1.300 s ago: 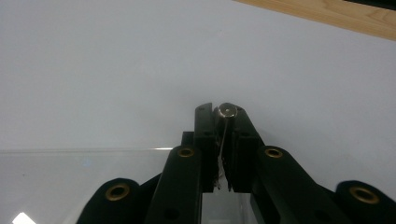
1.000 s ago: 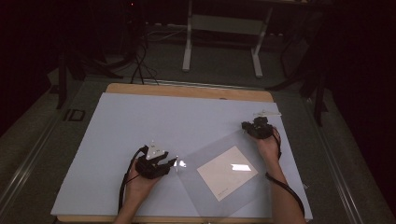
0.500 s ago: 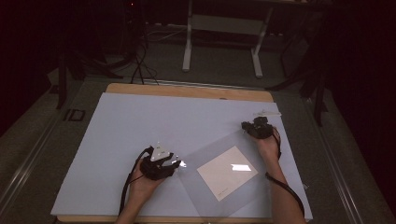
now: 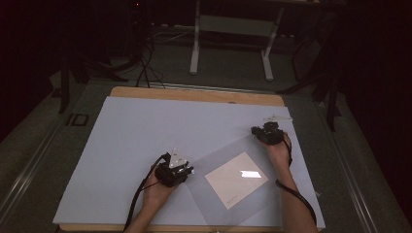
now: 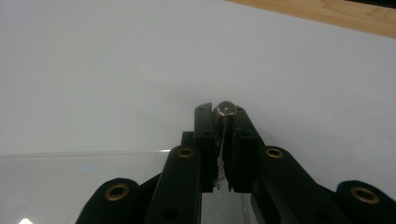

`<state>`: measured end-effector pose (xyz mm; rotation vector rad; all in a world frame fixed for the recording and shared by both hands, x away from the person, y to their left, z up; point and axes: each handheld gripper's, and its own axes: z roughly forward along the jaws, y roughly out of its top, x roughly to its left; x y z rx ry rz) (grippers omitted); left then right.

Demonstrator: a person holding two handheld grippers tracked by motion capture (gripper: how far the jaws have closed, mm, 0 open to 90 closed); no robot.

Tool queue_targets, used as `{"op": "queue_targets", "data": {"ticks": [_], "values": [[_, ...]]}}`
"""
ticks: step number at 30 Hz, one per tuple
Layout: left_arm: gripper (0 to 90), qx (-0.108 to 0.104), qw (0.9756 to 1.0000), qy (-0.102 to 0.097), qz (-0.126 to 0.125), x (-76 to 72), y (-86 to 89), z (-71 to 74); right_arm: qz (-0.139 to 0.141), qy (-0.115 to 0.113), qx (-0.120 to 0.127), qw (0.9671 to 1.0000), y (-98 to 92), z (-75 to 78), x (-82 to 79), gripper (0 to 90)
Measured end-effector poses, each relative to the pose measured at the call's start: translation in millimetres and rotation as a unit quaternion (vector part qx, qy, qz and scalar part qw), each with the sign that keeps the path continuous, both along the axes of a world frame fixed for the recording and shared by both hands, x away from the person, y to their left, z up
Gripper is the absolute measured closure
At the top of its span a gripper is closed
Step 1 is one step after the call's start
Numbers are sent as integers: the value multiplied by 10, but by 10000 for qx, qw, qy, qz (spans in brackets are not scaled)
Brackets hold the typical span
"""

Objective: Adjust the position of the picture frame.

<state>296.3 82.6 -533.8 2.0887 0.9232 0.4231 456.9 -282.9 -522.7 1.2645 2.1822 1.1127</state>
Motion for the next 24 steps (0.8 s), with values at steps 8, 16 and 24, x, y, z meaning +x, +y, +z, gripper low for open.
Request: {"op": "queue_targets", "data": {"ticks": [8, 16, 24], "values": [[836, 64, 9997, -154, 176, -15, 13, -19, 20, 14, -6, 10000, -3, 2, 7, 845], [843, -180, 9996, 39, 201, 20, 52, -20, 80, 55, 10, 10000, -14, 9, 20, 848], [833, -485, 9982, 335, 147, 68, 120, -5, 61, 143, 62, 9999, -23, 59, 23, 847]]}}
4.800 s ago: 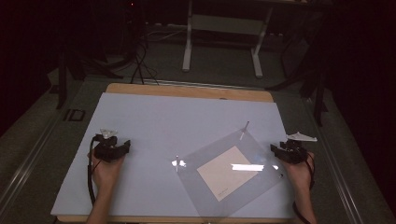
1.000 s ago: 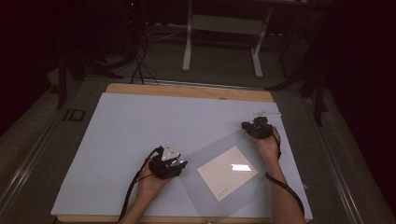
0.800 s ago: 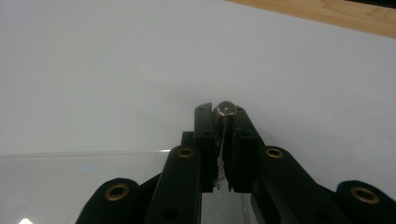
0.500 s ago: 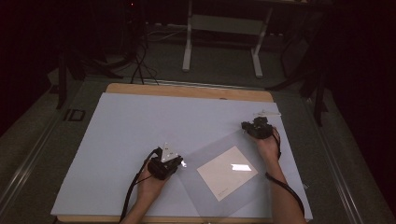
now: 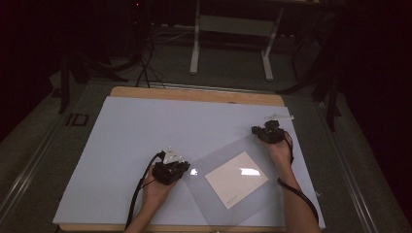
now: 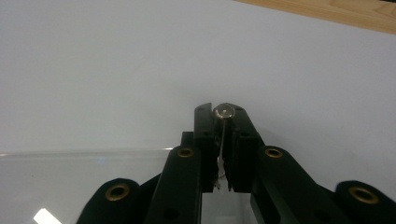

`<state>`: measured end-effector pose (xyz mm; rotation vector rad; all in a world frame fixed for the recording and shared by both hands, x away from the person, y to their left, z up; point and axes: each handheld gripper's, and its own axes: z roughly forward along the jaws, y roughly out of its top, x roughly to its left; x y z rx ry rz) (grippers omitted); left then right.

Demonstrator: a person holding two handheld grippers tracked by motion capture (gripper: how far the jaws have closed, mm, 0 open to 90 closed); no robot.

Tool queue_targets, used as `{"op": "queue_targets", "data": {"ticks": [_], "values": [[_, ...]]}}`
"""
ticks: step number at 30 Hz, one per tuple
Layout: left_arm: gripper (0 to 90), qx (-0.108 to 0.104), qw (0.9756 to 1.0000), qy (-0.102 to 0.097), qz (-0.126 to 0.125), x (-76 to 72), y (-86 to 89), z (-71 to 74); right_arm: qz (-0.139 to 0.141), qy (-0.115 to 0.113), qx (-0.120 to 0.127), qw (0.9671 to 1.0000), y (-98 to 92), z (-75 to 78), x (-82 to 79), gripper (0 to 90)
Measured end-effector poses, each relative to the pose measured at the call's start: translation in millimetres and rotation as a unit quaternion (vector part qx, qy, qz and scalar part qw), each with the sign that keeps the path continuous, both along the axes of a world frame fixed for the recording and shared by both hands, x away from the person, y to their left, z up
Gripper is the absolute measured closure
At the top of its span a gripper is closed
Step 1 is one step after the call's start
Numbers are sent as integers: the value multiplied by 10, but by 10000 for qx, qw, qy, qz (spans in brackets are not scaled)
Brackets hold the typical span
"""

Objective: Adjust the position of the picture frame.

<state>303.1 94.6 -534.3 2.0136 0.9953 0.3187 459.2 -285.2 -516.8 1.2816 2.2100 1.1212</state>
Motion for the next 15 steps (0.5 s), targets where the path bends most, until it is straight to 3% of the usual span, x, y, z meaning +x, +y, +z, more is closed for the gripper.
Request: {"op": "queue_targets", "data": {"ticks": [4, 7, 10, 15], "values": [[823, -126, 9999, 22, 31, 11, 54, 58, -30, 43, -1, 10000, 20, 78, -17, 847], [822, -86, 9999, -49, 54, 48, 124, 148, -4, 93, -2, 10000, 39, 128, -32, 848], [820, -27, 9999, -119, 58, 137, 226, 254, 12, 196, 72, 9998, 49, 198, -65, 845], [817, -40, 9998, -52, 186, 383, 455, 421, 128, 318, 131, 9993, 91, 317, -168, 842]]}}
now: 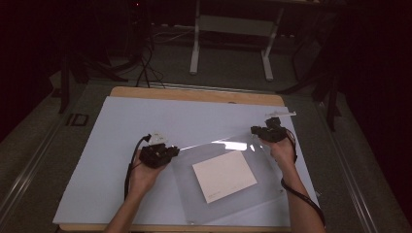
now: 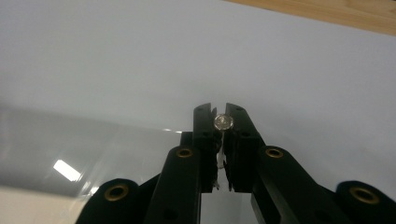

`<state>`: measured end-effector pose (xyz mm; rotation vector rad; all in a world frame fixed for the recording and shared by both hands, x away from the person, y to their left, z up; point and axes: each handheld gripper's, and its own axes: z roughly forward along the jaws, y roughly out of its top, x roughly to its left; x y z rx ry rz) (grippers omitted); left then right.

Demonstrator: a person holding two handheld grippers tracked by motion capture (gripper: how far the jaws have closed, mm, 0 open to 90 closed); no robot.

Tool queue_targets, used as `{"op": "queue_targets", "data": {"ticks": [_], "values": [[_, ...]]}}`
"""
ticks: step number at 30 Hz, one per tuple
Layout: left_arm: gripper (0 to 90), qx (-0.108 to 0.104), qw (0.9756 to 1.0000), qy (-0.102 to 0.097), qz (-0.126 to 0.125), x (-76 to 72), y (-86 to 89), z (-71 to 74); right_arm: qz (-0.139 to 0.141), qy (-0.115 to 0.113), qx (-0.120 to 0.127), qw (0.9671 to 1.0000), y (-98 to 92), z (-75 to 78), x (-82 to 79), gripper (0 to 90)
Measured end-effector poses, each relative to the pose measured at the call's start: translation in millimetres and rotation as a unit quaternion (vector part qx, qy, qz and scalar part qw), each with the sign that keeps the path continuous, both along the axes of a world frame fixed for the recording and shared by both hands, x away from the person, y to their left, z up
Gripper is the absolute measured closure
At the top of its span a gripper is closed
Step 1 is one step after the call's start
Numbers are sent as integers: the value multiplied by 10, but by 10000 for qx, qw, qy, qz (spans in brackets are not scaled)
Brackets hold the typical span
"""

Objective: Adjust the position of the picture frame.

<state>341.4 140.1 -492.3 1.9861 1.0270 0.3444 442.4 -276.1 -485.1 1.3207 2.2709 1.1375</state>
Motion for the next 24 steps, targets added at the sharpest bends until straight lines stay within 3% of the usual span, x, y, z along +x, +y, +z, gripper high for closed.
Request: {"op": "queue_targets", "data": {"ticks": [3, 4, 5, 8, 11, 14, 15, 16, 19, 24], "values": [[817, 25, 10000, 11, 17, 55, 41, 33, 14, 28, 79, 10000, 27, 25, -44, 838], [818, 92, 9998, 70, 150, 246, 168, 107, 18, 31, 148, 9999, 70, 31, -105, 837], [818, 91, 9997, 151, 193, 316, 210, 109, 26, 61, 164, 9998, 91, 22, -135, 837], [819, 67, 9982, 375, 456, 506, 320, 51, 166, 174, 184, 9995, 172, -41, -209, 837], [818, 87, 9960, 613, 647, 621, 368, -96, 248, 179, 128, 9995, 264, -104, -238, 832], [819, 194, 9943, 702, 782, 652, 356, -200, 242, 189, 28, 9995, 321, -196, -221, 825], [824, 182, 9929, 792, 868, 667, 348, -301, 212, 190, -49, 9996, 341, -228, -222, 828], [821, 65, 9931, 760, 893, 660, 364, -319, 196, 222, -62, 9995, 346, -260, -219, 829], [821, 156, 9929, 717, 941, 644, 337, -310, 203, 211, 83, 9995, 317, -302, -222, 826], [825, 235, 9924, 714, 969, 602, 346, -303, 257, 159, 29, 9995, 345, -279, -223, 828]]}}
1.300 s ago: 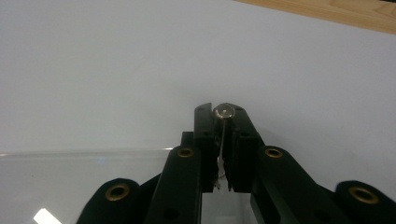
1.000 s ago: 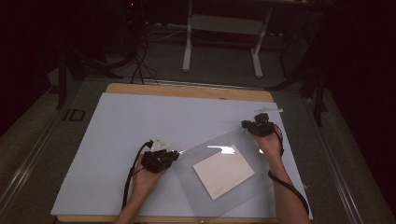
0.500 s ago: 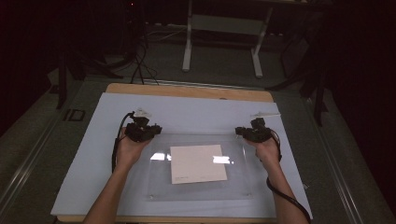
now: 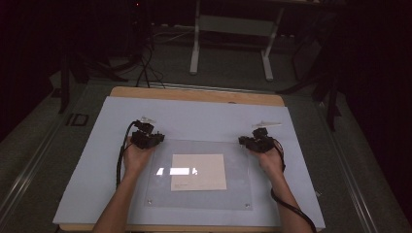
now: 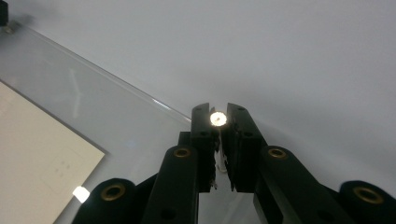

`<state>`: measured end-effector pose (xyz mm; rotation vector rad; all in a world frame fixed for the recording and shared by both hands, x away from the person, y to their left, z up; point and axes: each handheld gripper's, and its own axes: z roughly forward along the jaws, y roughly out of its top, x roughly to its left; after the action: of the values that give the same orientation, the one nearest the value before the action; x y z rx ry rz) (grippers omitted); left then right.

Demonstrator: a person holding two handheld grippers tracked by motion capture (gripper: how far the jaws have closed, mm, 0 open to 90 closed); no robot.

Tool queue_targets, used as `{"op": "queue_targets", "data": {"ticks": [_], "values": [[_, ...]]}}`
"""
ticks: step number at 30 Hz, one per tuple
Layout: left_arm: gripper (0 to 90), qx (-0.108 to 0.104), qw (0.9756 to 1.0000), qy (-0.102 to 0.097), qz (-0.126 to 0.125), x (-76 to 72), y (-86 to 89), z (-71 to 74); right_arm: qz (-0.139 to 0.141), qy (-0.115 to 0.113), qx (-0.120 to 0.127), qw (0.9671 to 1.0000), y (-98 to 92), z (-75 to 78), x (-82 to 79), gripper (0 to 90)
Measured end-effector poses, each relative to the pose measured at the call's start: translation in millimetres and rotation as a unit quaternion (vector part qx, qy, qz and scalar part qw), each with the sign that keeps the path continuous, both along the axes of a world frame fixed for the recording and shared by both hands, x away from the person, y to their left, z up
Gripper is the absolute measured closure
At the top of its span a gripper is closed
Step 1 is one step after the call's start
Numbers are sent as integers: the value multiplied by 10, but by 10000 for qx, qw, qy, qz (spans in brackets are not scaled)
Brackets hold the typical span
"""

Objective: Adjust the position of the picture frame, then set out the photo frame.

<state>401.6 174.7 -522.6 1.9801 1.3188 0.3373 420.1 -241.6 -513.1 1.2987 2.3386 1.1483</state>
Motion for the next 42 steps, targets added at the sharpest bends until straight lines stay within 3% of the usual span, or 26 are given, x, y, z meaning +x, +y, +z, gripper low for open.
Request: {"op": "queue_targets", "data": {"ticks": [1, 4, 9, 15, 20, 28, 30, 33, 34, 35, 36, 37, 38, 39, 40, 42], "values": [[824, -15, 10000, -3, 28, -4, 1, -2, 1, 3, -43, 10000, 10, -22, 6, 828], [824, 13, 10000, 18, 93, -14, -10, 3, 16, -1, 140, 9999, -17, -47, 16, 822], [821, -19, 10000, 41, 50, -53, 4, 4, 18, -23, 139, 9999, -11, -49, 15, 822], [806, -216, 9997, 76, -1, -38, 38, -21, 27, -28, 218, 9998, -23, -67, 20, 816], [800, -255, 9996, 84, 18, -39, 39, -26, 40, -8, 298, 9995, -34, -91, 25, 811], [756, -454, 9990, -7, 43, -49, 74, -66, 31, 10, 361, 9993, -40, -114, 26, 807], [720, -458, 9988, -77, 126, -71, 86, -77, 35, 10, 362, 9993, -40, -116, 26, 807], [688, -568, 9971, -470, 200, -165, 120, -73, 52, 2, 395, 9992, -48, -129, 26, 805], [686, -568, 9971, -470, 200, -165, 120, -73, 52, 2, 395, 9992, -48, -129, 26, 805], [687, -608, 9954, -714, 171, -221, 136, -63, 45, 5, 414, 9991, -48, -134, 25, 805], [691, -608, 9954, -714, 171, -221, 136, -63, 42, 2, 413, 9991, -49, -136, 24, 804], [705, -635, 9927, -1006, 184, -286, 139, -50, 29, 7, 420, 9991, -49, -138, 22, 804], [723, -635, 9927, -1006, 184, -286, 139, -50, 29, 7, 420, 9991, -49, -138, 22, 804], [744, -651, 9911, -1147, 161, -319, 139, -43, 21, 5, 462, 9989, -53, -148, 22, 802], [761, -554, 9899, -1299, 142, -355, 129, -34, 23, 1, 471, 9989, -54, -151, 22, 802], [795, -412, 9891, -1407, 126, -384, 110, -33, 3, 6, 488, 9988, -55, -159, 19, 800]]}}
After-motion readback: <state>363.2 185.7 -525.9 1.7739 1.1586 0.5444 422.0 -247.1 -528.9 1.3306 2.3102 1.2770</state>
